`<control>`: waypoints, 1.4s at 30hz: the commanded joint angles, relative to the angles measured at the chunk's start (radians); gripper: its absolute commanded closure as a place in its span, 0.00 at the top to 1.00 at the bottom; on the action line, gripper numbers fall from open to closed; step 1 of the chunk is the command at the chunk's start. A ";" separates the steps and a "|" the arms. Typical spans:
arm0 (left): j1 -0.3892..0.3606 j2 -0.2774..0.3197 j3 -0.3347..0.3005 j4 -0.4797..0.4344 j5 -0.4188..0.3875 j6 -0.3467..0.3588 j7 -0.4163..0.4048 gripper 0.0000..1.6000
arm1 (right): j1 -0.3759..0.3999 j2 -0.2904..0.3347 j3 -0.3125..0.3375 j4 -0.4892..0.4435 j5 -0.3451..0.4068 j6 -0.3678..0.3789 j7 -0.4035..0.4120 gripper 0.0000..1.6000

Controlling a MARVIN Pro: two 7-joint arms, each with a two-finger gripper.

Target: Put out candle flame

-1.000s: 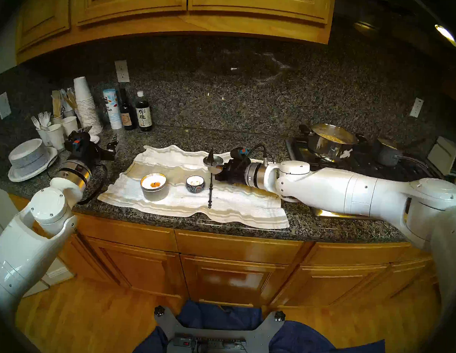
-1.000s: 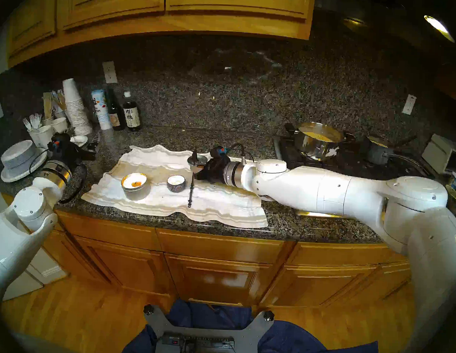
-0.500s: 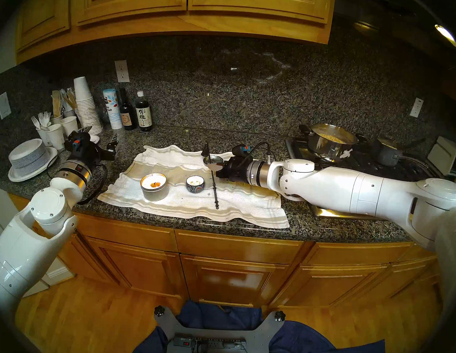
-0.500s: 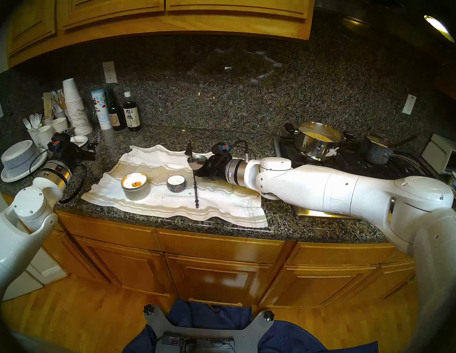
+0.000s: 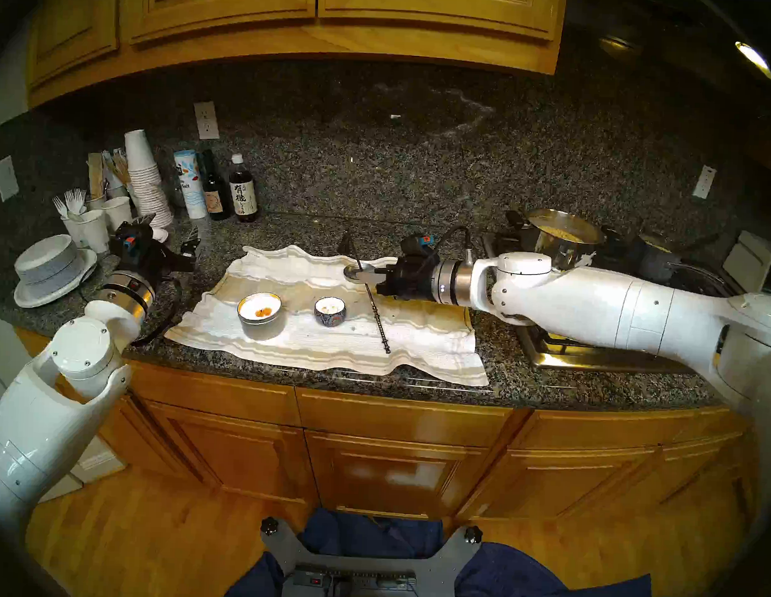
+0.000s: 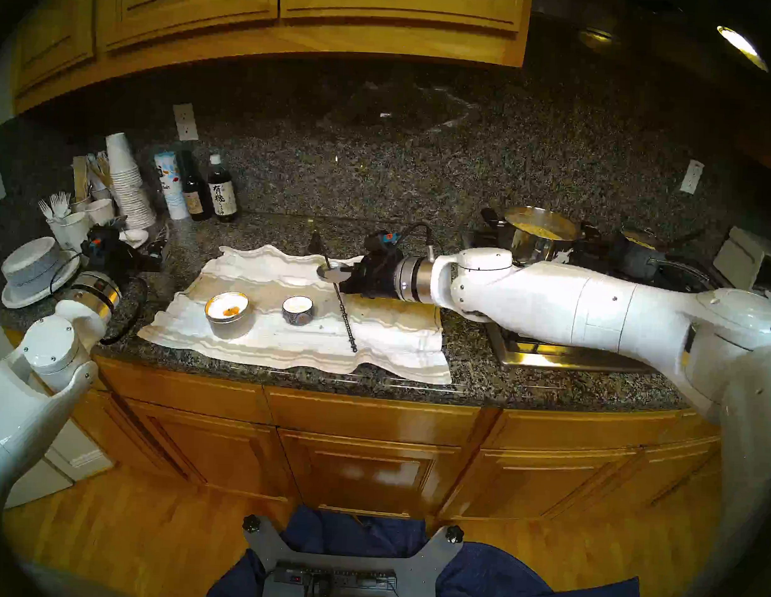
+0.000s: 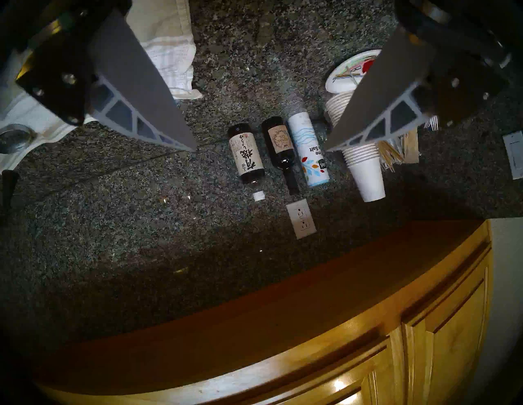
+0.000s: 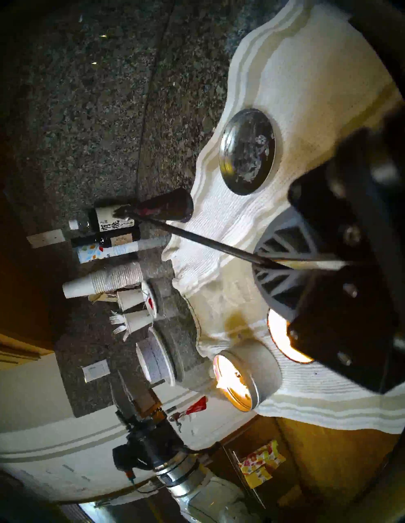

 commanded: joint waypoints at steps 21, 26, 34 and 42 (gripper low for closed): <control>-0.022 0.012 -0.021 -0.020 0.000 -0.017 0.001 1.00 | 0.187 0.104 0.053 -0.018 -0.037 0.234 0.235 0.00; -0.022 0.012 -0.021 -0.020 -0.001 -0.017 0.001 1.00 | 0.194 0.101 0.046 -0.011 -0.053 0.267 0.274 0.00; -0.021 0.013 -0.021 -0.020 -0.001 -0.018 0.001 1.00 | 0.190 0.080 0.037 -0.007 -0.082 0.290 0.331 0.00; -0.021 0.014 -0.021 -0.020 -0.002 -0.019 0.001 1.00 | 0.185 0.076 0.032 -0.021 -0.104 0.305 0.356 0.00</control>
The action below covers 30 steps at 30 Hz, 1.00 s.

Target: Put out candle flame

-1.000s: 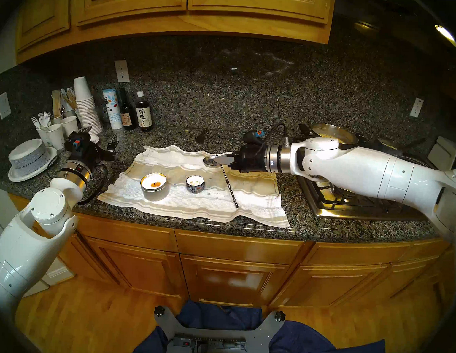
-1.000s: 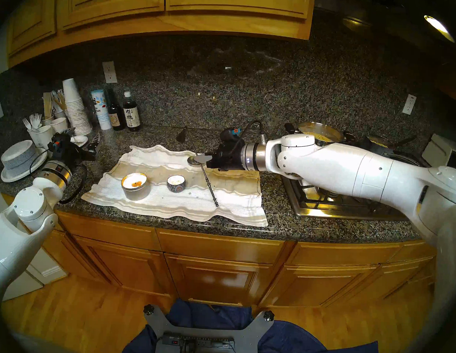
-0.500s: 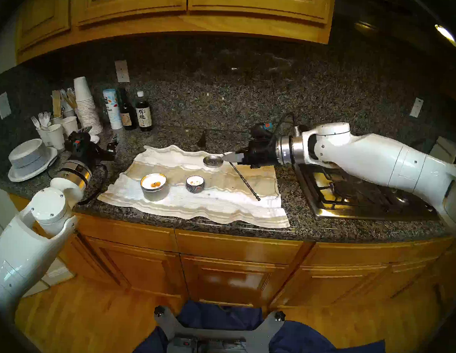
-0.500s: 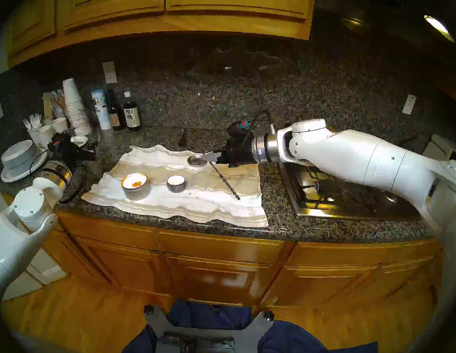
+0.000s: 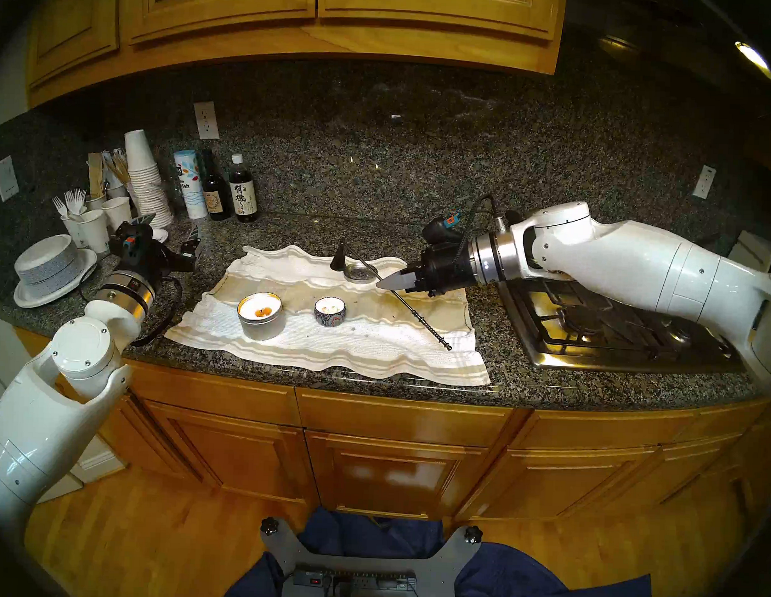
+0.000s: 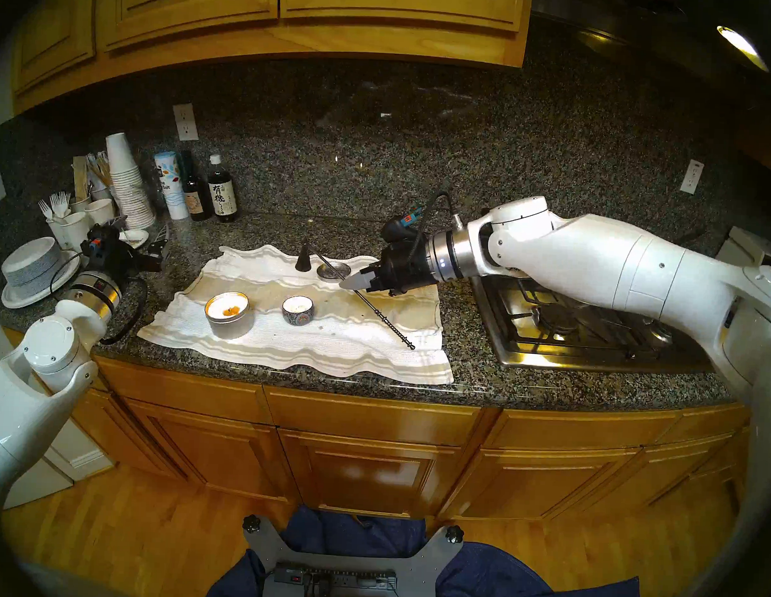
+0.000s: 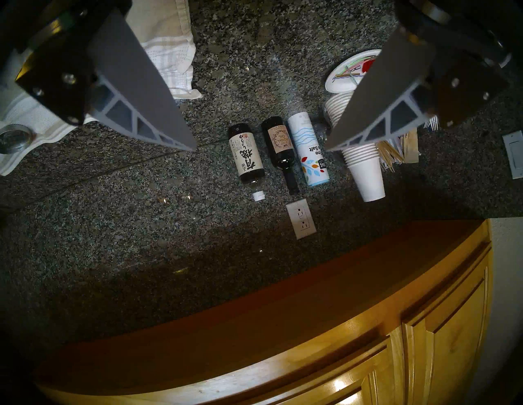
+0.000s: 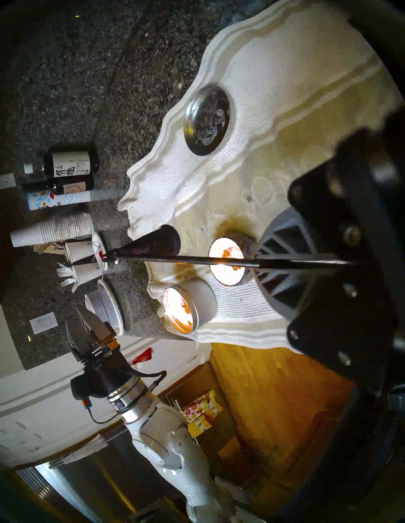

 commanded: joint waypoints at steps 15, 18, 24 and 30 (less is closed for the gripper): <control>-0.021 0.010 -0.023 -0.020 -0.001 -0.020 -0.002 1.00 | 0.029 -0.023 0.011 0.013 -0.036 0.005 0.052 0.00; -0.021 0.010 -0.023 -0.020 -0.001 -0.020 -0.002 1.00 | 0.027 -0.027 0.006 0.019 -0.038 0.005 0.056 0.00; -0.021 0.011 -0.023 -0.020 -0.001 -0.020 -0.002 1.00 | 0.028 -0.038 -0.006 0.033 -0.041 0.009 0.075 0.00; -0.020 0.012 -0.022 -0.020 -0.002 -0.021 -0.002 1.00 | 0.029 -0.048 -0.023 0.049 -0.052 0.011 0.086 0.00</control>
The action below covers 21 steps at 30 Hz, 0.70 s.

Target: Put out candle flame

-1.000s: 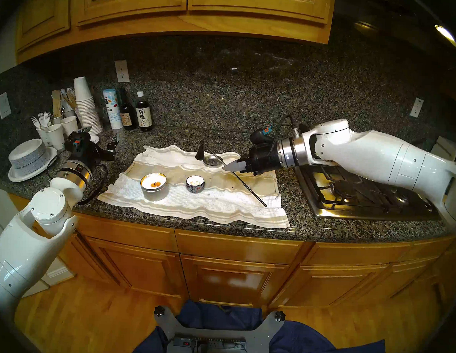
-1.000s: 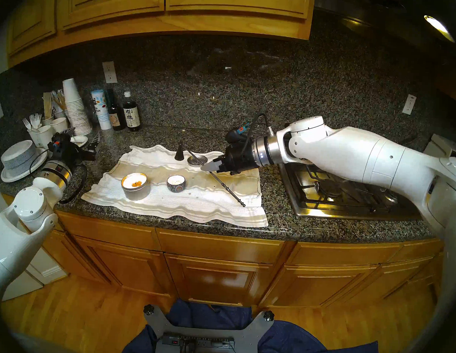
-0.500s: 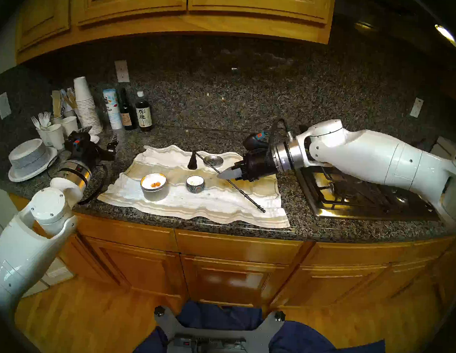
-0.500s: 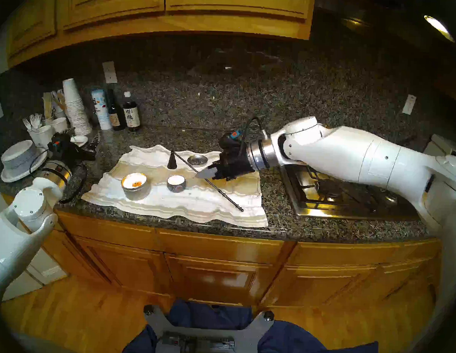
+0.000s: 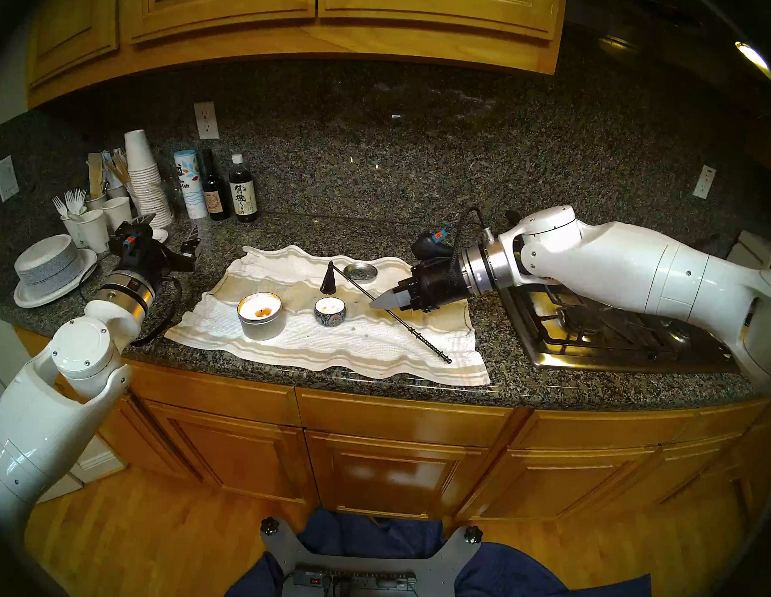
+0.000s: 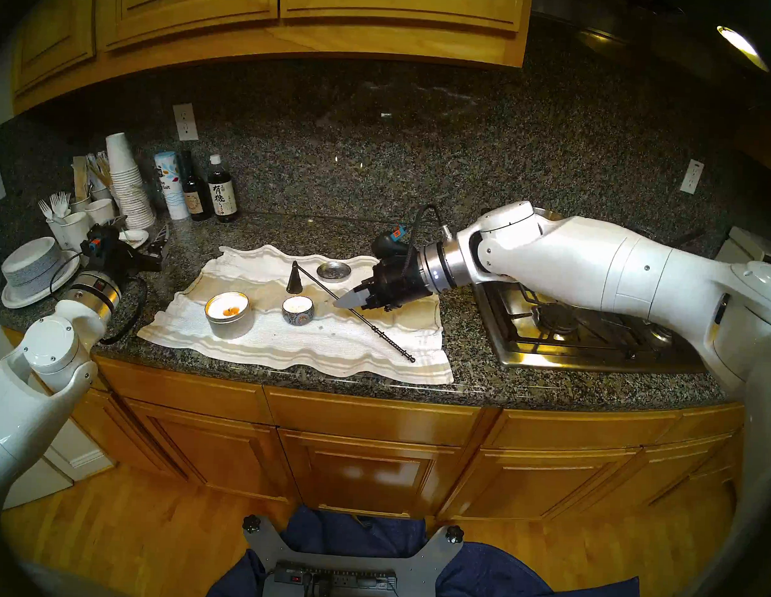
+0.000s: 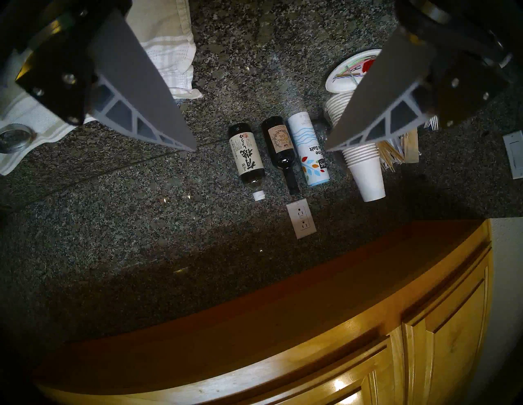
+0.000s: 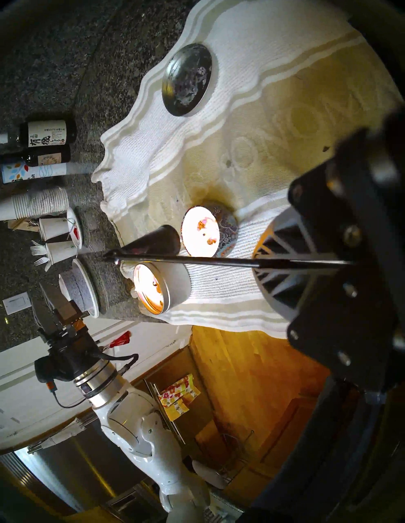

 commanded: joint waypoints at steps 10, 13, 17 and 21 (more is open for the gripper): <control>-0.022 0.010 -0.022 -0.020 0.000 -0.018 -0.001 1.00 | 0.030 -0.024 0.003 0.034 -0.012 -0.002 0.030 0.00; -0.021 0.010 -0.022 -0.020 0.000 -0.018 -0.001 1.00 | 0.031 -0.030 -0.001 0.041 -0.014 0.001 0.036 0.00; -0.021 0.011 -0.022 -0.020 0.000 -0.018 -0.001 1.00 | 0.029 -0.040 -0.007 0.055 -0.015 0.002 0.042 0.00; -0.021 0.011 -0.022 -0.020 0.000 -0.019 -0.001 1.00 | 0.027 -0.050 -0.012 0.072 -0.016 0.001 0.047 0.00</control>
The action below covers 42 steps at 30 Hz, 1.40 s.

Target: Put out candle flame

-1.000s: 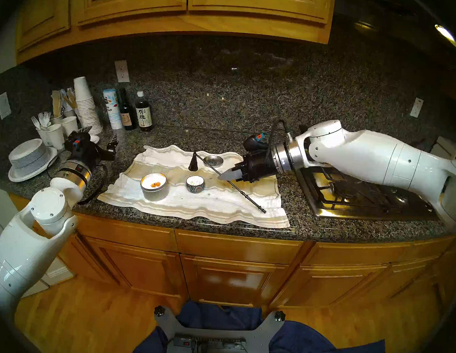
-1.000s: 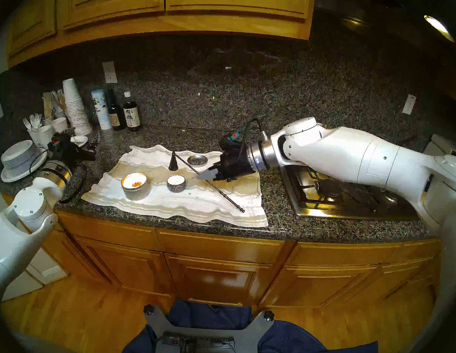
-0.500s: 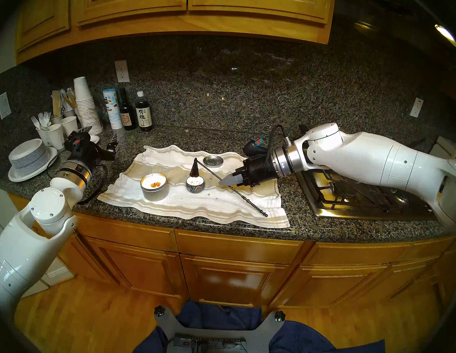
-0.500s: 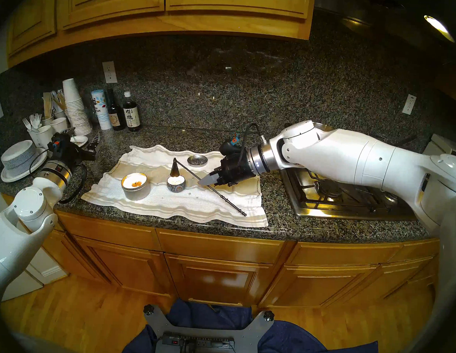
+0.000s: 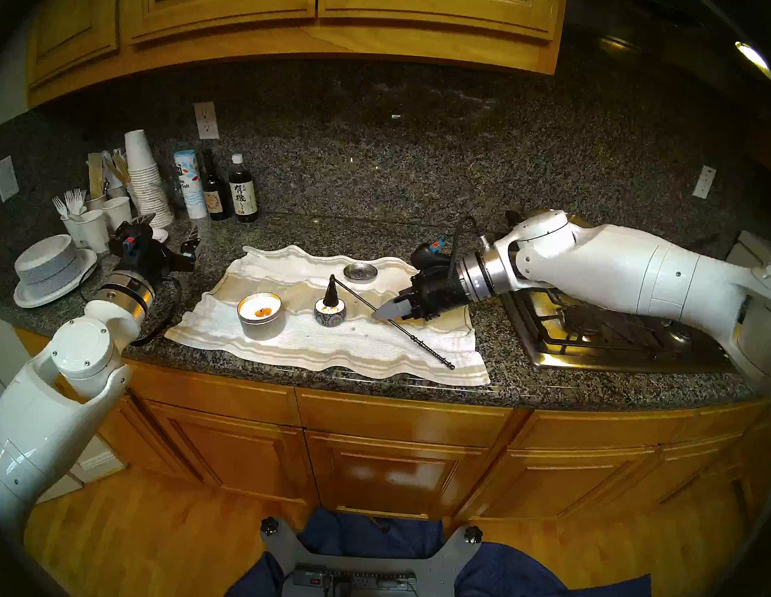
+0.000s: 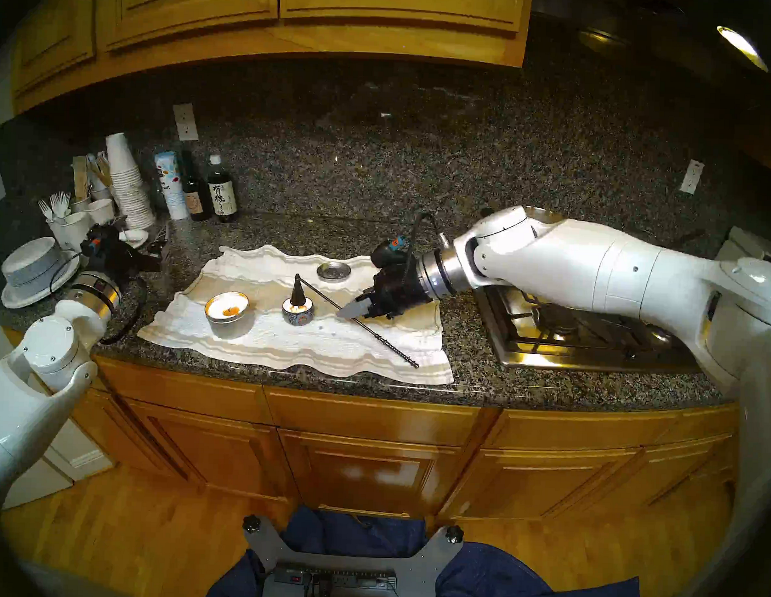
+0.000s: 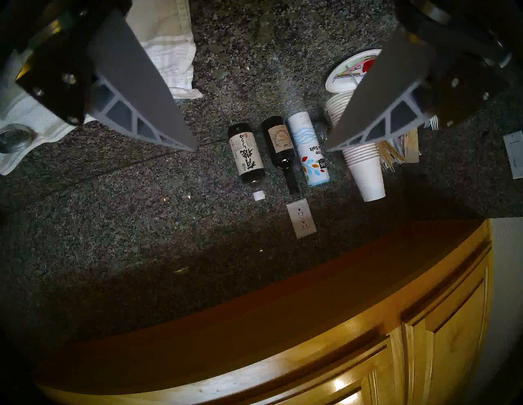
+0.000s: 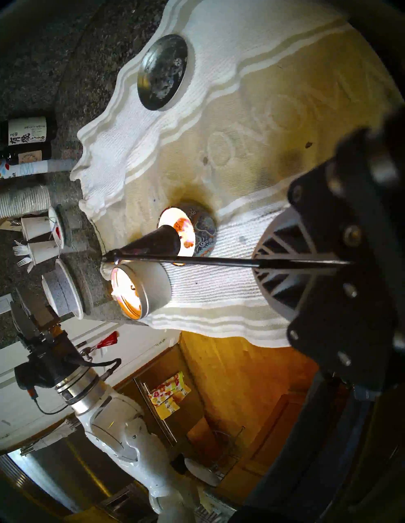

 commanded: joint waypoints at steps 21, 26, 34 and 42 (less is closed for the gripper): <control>-0.021 0.011 -0.021 -0.020 0.000 -0.018 0.000 1.00 | 0.026 -0.050 -0.003 0.064 0.006 -0.001 0.044 0.00; -0.021 0.011 -0.021 -0.020 0.000 -0.019 0.000 1.00 | 0.026 -0.050 -0.005 0.064 0.009 -0.003 0.045 0.00; -0.021 0.012 -0.021 -0.020 -0.001 -0.019 0.000 1.00 | 0.023 -0.051 -0.007 0.069 0.013 -0.004 0.043 0.00; -0.021 0.012 -0.021 -0.020 -0.001 -0.019 0.001 1.00 | 0.022 -0.053 -0.009 0.076 0.014 -0.010 0.046 0.00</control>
